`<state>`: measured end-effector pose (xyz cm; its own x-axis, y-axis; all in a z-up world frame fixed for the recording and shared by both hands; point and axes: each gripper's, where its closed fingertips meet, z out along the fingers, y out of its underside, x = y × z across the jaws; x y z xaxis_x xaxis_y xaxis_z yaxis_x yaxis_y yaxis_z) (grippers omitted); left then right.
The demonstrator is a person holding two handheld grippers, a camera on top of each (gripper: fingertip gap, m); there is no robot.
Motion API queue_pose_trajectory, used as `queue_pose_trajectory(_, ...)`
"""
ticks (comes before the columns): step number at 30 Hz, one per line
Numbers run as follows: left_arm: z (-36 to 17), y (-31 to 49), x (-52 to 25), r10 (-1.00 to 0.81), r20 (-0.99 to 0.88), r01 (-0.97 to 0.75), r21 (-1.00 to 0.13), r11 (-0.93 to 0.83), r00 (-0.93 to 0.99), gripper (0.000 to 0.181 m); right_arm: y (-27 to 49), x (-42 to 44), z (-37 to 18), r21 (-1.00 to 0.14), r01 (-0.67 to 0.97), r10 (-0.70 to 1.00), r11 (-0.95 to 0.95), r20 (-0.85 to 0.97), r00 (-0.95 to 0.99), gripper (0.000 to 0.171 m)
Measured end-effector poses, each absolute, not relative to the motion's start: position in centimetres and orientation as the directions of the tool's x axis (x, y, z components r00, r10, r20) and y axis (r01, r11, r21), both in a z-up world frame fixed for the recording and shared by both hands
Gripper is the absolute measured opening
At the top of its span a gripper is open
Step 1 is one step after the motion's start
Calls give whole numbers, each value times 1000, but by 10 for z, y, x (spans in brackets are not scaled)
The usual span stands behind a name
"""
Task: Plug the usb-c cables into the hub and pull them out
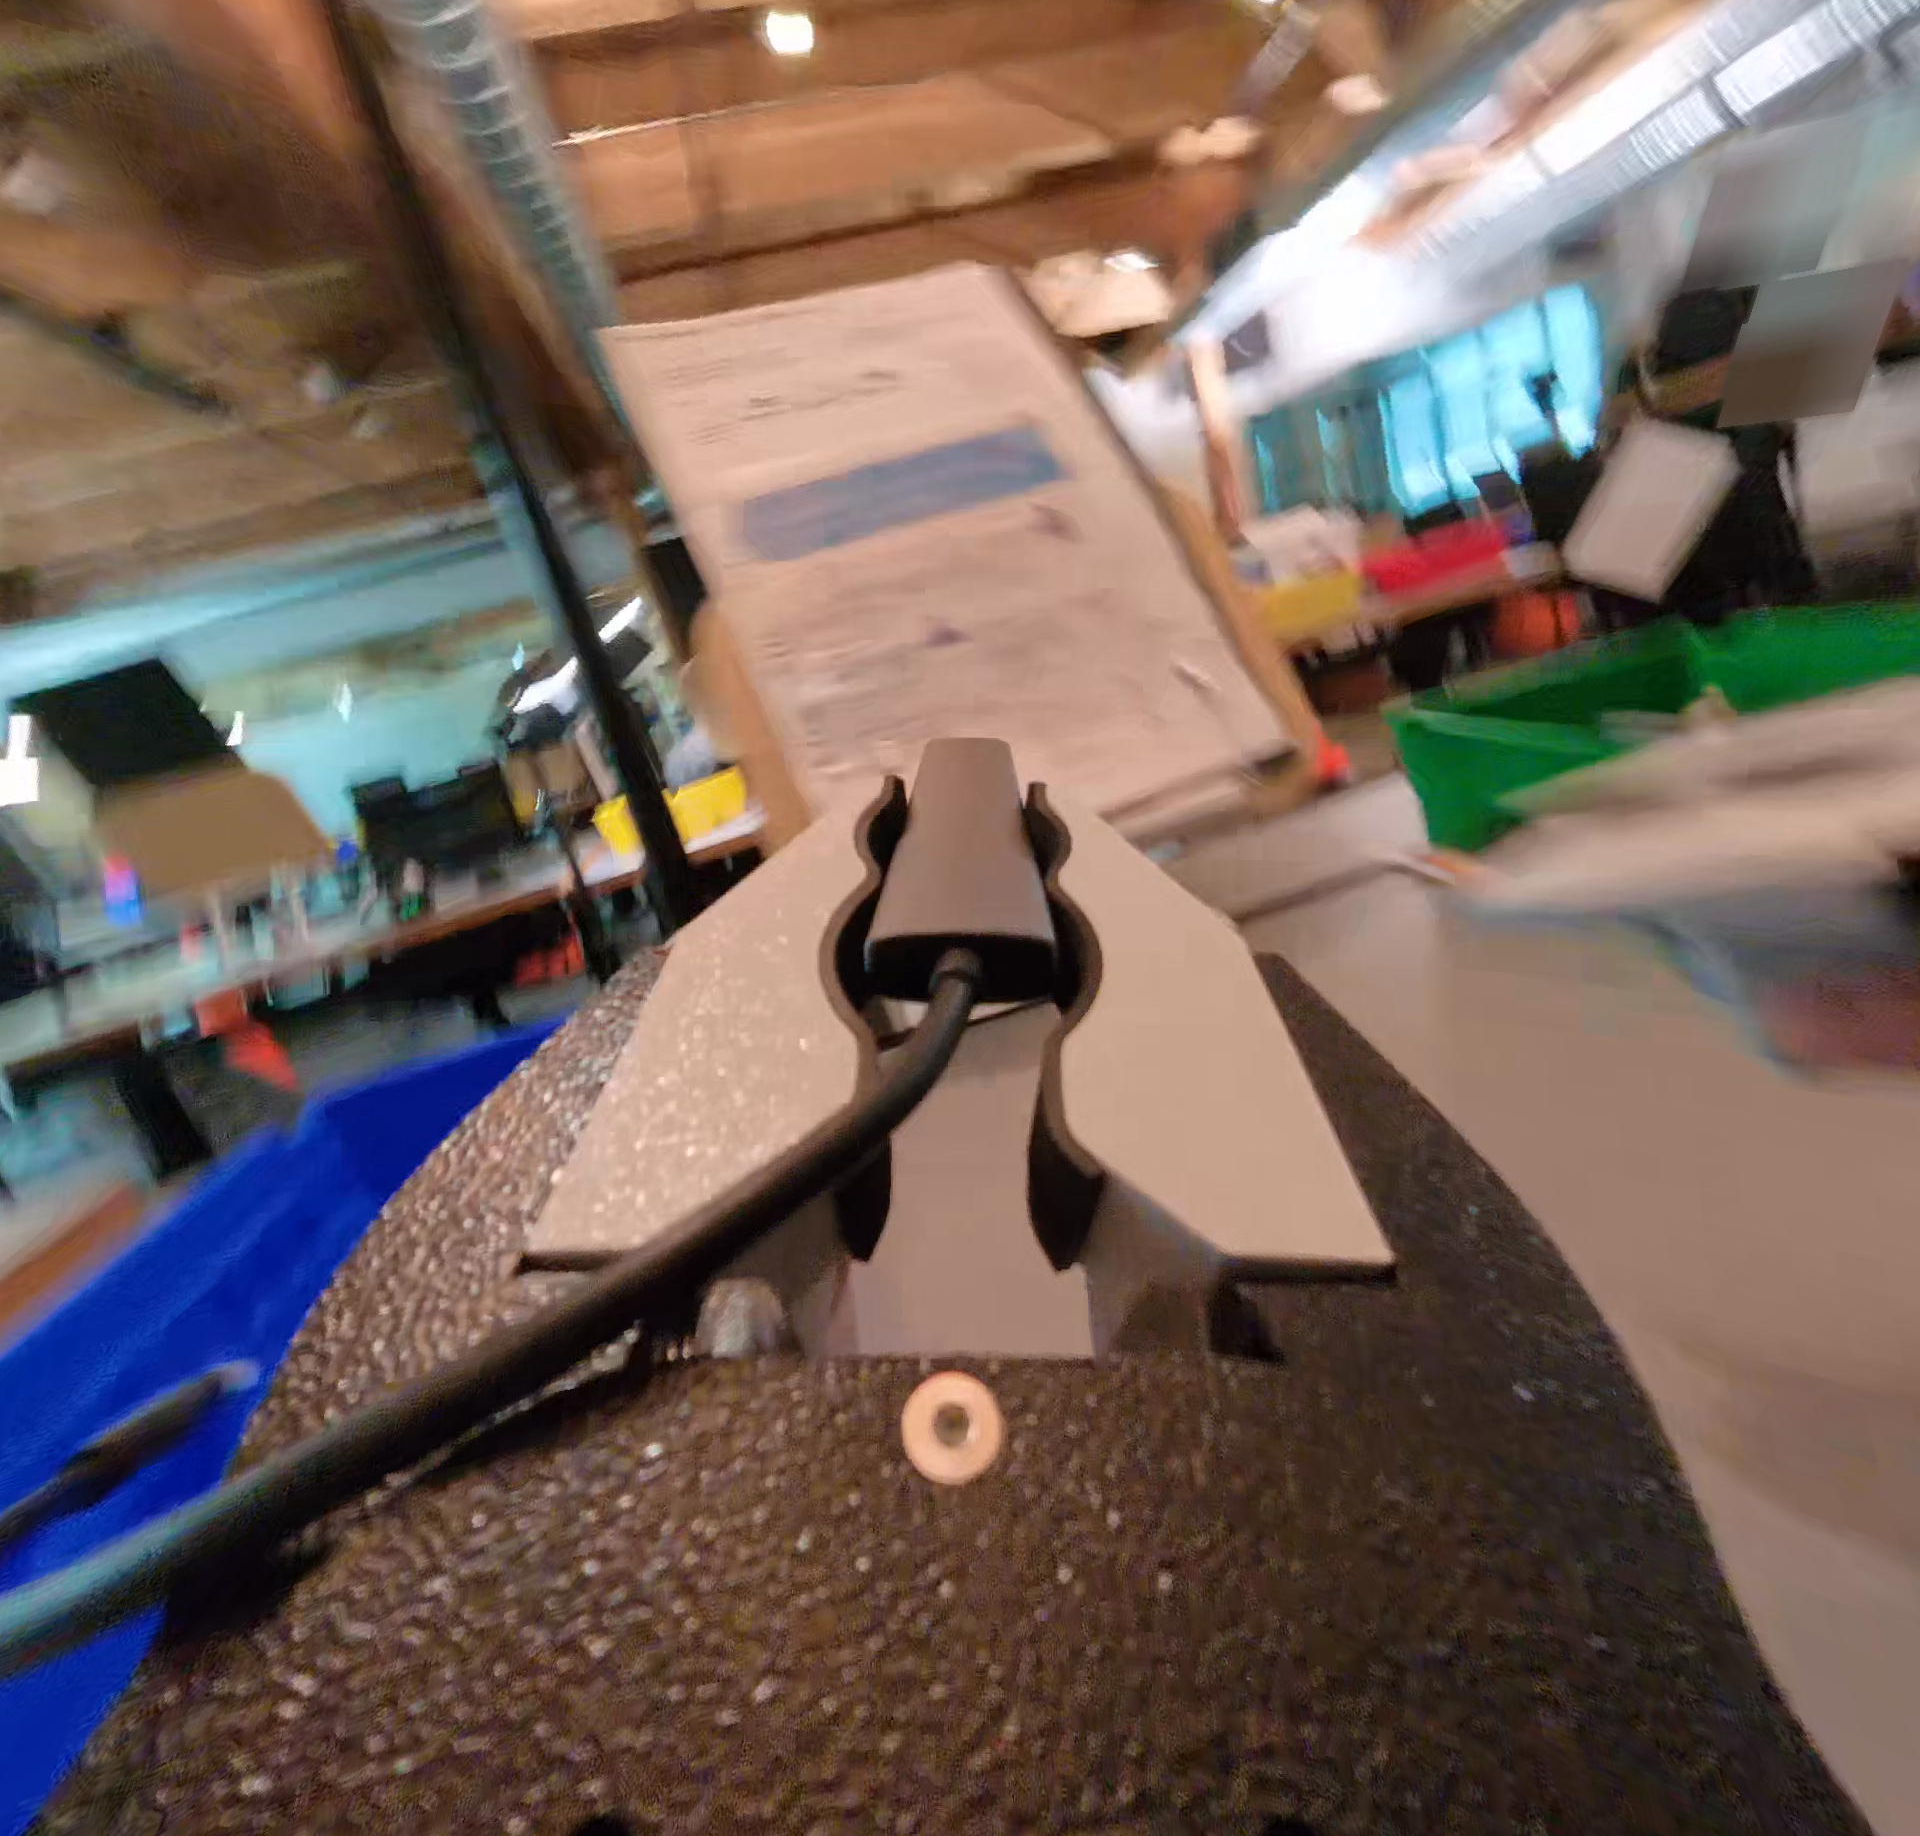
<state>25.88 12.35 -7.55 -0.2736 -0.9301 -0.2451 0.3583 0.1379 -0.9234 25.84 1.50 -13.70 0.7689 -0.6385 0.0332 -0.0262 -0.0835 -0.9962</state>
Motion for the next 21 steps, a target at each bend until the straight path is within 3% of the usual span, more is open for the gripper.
queue_pose_trajectory(1, -70, 154, 267, -951, -81, 293, -956, -10, -298, 22, -1, 266, -137, -998, -47, -673, -31, -14, 739, 12)
queue_pose_trajectory(2, -69, 156, 266, -932, -70, 307, -950, -45, -355, 22, -13, 270, -131, -994, -70, -675, 81, -106, 730, 11)
queue_pose_trajectory(3, -74, 146, 262, -924, -154, 335, -942, 29, -351, 22, -18, 272, -128, -990, -73, -659, 122, -136, 740, 11)
queue_pose_trajectory(6, -78, 105, 249, -875, -282, 397, -911, 115, -394, 21, -22, 260, -98, -988, 109, -668, 108, 9, 744, 11)
queue_pose_trajectory(9, -92, 90, 248, -830, -359, 403, -897, 180, -427, 22, -57, 264, -79, -970, 236, -799, -51, 182, 574, 11)
queue_pose_trajectory(12, -113, 78, 247, -771, -458, 406, -869, 283, -442, 21, -124, 281, -62, -961, 204, -898, -184, 249, 364, 11)
queue_pose_trajectory(17, -123, 53, 240, -705, -474, 398, -871, 288, -527, 22, -207, 318, -64, -823, 74, -765, -563, 552, 331, 11)
queue_pose_trajectory(21, -128, 47, 239, -686, -439, 368, -893, 261, -580, 22, -233, 339, -111, -724, -78, -634, -685, 539, 555, 11)
